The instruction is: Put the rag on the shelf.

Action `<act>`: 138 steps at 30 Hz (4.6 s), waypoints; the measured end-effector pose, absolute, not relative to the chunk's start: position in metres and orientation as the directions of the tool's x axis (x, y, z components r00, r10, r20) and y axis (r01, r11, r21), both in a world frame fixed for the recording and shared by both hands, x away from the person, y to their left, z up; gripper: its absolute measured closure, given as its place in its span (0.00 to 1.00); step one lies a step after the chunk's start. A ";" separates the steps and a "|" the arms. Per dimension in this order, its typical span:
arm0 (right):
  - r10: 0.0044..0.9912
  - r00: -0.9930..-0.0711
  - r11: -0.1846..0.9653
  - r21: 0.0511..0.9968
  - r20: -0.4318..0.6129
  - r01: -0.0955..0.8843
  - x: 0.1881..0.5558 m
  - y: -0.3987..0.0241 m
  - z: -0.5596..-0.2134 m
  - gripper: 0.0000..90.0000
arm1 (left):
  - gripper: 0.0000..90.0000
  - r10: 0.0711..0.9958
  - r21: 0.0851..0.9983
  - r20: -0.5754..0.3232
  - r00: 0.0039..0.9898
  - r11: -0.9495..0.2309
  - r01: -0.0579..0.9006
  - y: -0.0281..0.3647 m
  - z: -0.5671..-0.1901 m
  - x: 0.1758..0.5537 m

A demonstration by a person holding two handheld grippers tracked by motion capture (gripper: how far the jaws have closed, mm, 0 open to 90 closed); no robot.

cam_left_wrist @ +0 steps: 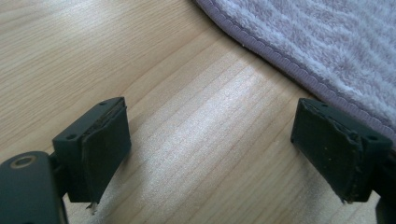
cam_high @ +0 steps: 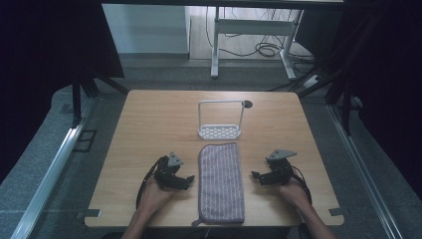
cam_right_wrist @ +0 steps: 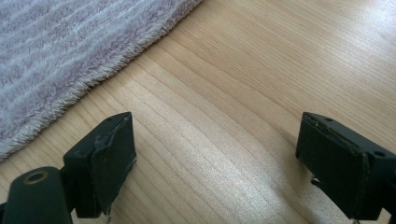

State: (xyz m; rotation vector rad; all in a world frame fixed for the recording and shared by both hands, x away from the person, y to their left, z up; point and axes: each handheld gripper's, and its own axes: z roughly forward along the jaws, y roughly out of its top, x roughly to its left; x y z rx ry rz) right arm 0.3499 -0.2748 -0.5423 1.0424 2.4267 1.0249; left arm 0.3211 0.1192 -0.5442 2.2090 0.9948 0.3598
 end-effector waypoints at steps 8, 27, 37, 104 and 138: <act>0.718 -0.696 0.486 0.716 0.001 0.502 0.350 -0.275 -0.542 0.12 | 0.14 0.749 0.686 -0.025 0.662 -0.469 0.556 0.120 -0.544 0.321; 0.724 -0.690 0.488 0.706 0.001 0.514 0.351 -0.274 -0.540 0.15 | 0.14 0.750 0.690 -0.029 0.660 -0.463 0.556 0.121 -0.544 0.321; 0.727 -0.686 0.497 0.682 0.009 0.536 0.353 -0.273 -0.535 0.19 | 0.18 0.746 0.696 -0.054 0.664 -0.448 0.561 0.124 -0.541 0.324; 0.685 -0.728 0.535 0.665 0.019 0.521 0.406 -0.187 -0.528 0.92 | 0.87 0.653 0.702 -0.125 0.747 -0.474 0.532 0.069 -0.539 0.401; 0.659 -0.752 0.397 0.852 -0.007 0.340 0.388 -0.204 -0.415 0.94 | 0.89 0.620 0.861 0.016 0.784 -0.407 0.304 0.082 -0.418 0.382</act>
